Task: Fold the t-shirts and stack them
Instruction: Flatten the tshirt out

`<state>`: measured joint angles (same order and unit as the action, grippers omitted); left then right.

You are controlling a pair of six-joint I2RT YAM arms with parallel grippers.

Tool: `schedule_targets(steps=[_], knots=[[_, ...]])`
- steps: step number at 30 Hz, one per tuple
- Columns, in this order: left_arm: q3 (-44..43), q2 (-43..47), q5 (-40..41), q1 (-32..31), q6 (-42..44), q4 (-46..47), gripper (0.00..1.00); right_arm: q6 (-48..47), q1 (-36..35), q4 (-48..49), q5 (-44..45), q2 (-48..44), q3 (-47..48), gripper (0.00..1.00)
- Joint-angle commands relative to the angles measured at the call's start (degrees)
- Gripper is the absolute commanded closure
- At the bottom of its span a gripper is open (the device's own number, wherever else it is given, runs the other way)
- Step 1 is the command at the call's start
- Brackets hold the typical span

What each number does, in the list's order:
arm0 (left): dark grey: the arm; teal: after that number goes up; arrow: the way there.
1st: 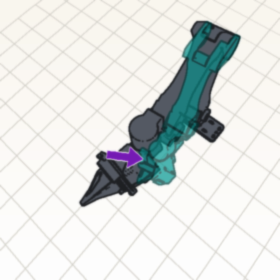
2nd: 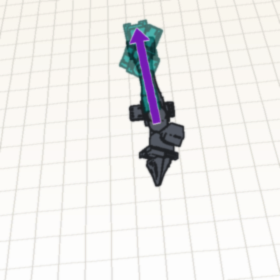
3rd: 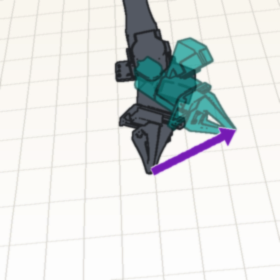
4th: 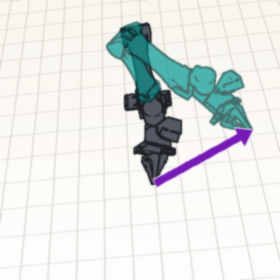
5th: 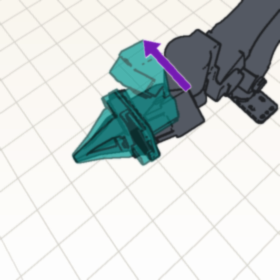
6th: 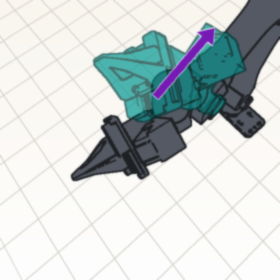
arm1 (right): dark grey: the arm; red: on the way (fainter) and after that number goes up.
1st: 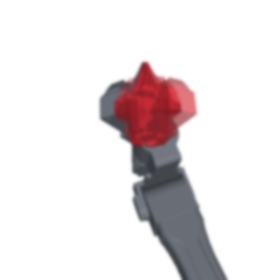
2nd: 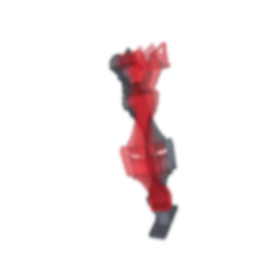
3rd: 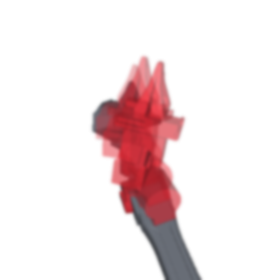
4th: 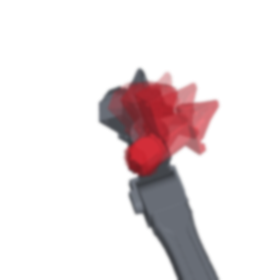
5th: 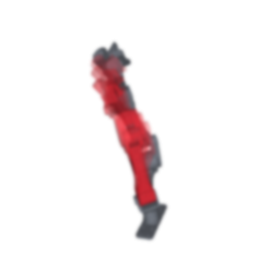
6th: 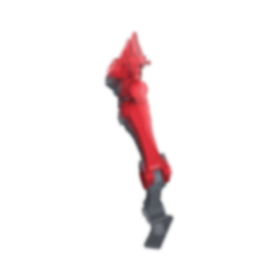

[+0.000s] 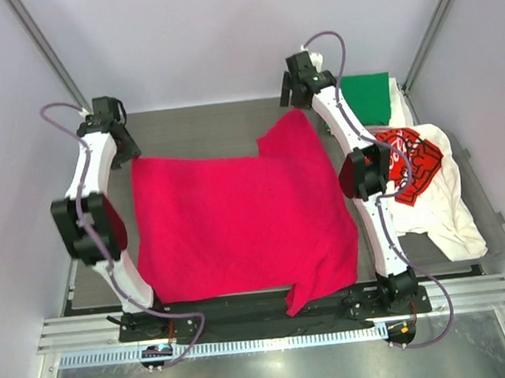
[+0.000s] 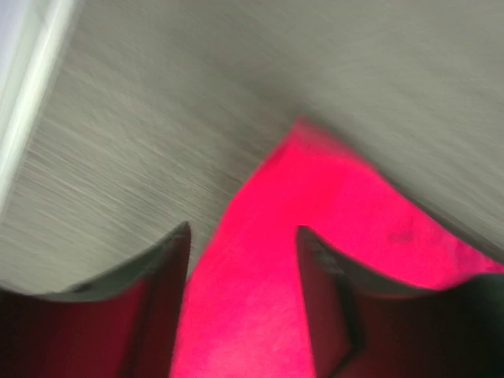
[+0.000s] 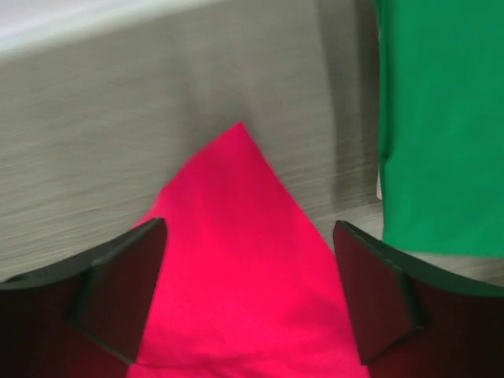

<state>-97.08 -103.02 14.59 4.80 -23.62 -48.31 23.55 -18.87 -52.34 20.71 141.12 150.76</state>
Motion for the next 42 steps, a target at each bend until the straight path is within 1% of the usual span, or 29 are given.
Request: schedule_targets(steps=[1, 2, 3, 4, 5, 6, 9, 10, 11, 12, 13, 14, 16, 20, 25, 27, 33, 36, 39, 40, 41, 42], knots=[[-1.1, -3.2, -7.0, 4.1, -1.3, -3.0, 0.39, 2.3, 1.1, 3.7, -5.9, -7.1, -3.3, 0.0], [-0.2, -2.6, -7.1, 4.1, -1.7, -2.1, 0.28, 2.1, 1.0, 5.9, -6.6, -8.7, -7.2, 0.0], [0.9, -1.6, -7.6, 4.0, -2.7, 0.0, 0.25, 2.4, 1.0, 9.3, -7.2, -10.6, -10.8, 0.0], [3.0, 0.4, -8.1, 4.0, -3.2, 0.9, 0.23, 2.6, 1.0, 10.1, -7.3, -12.9, -15.6, 0.0], [3.6, 1.3, -8.3, 3.8, -3.4, 1.6, 0.21, 2.6, 1.1, 10.3, -7.4, -13.9, -17.3, 0.0], [4.2, 2.1, -7.8, 3.9, -3.5, 1.6, 0.21, 2.7, 0.9, 10.3, -7.8, -14.9, -19.0, 0.0], [7.3, 5.0, -7.9, 3.8, -3.5, 2.0, 0.21, 3.4, 0.4, 10.7, -8.7, -19.9, -27.9, 0.0], [8.6, 5.7, -8.3, 3.9, -4.2, 2.5, 0.2, 4.0, 0.2, 11.7, -8.7, -21.7, -33.6, 0.0], [12.1, 7.2, -8.9, 3.9, -4.7, 4.4, 0.21, 4.3, 0.2, 12.6, -8.9, -24.5, -36.7, 0.0], [13.8, 8.0, -9.5, 3.8, -5.3, 5.3, 0.21, 4.7, -0.4, 14.2, -9.1, -26.3, -40.0, 0.0], [16.0, 8.5, -10.8, 3.7, -5.8, 6.5, 0.22, 5.1, -0.4, 14.6, -9.5, -27.6, -45.6, 0.0], [18.8, 8.9, -11.2, 3.5, -6.6, 8.2, 0.23, 6.3, -0.5, 15.0, -9.8, -29.6, -48.0, 0.0], [20.9, 8.5, -11.9, 3.3, -7.1, 9.1, 0.23, 7.4, -0.5, 15.1, -9.6, -31.0, -54.1, 0.0], [22.5, 5.1, -13.1, 3.2, -8.3, 11.0, 0.24, 8.7, -0.5, 16.0, -11.3, -32.0, -61.2, 0.0], [20.3, -2.0, -16.3, 3.2, -10.6, 12.2, 0.27, 7.8, -0.5, 16.5, -12.5, -26.9, -62.2, 0.0], [19.4, -3.9, -15.6, 3.2, -10.7, 12.3, 0.27, 7.0, -0.3, 16.7, -12.9, -24.8, -61.4, 0.0], [15.6, -9.9, -12.0, 3.2, -10.4, 12.2, 0.28, 6.2, 1.6, 16.7, -14.4, -14.7, -55.1, 0.0], [11.6, -14.5, -11.5, 3.3, -10.4, 11.7, 0.28, 5.7, 2.1, 16.5, -15.0, -8.9, -50.2, 0.0], [6.5, -19.2, -11.0, 3.5, -10.4, 10.7, 0.28, 5.3, 2.4, 14.9, -16.2, -2.8, -42.8, 0.0], [5.3, -20.5, -10.8, 3.6, -10.5, 10.4, 0.28, 5.1, 2.8, 14.5, -16.6, -1.0, -38.2, 0.0], [3.7, -21.6, -10.5, 3.6, -10.5, 9.9, 0.28, 5.4, 3.0, 14.1, -17.2, 0.3, -35.9, 0.0], [0.6, -24.0, -10.5, 3.6, -10.4, 9.4, 0.28, 5.5, 3.1, 13.6, -17.1, 2.7, -33.7, 0.0]])
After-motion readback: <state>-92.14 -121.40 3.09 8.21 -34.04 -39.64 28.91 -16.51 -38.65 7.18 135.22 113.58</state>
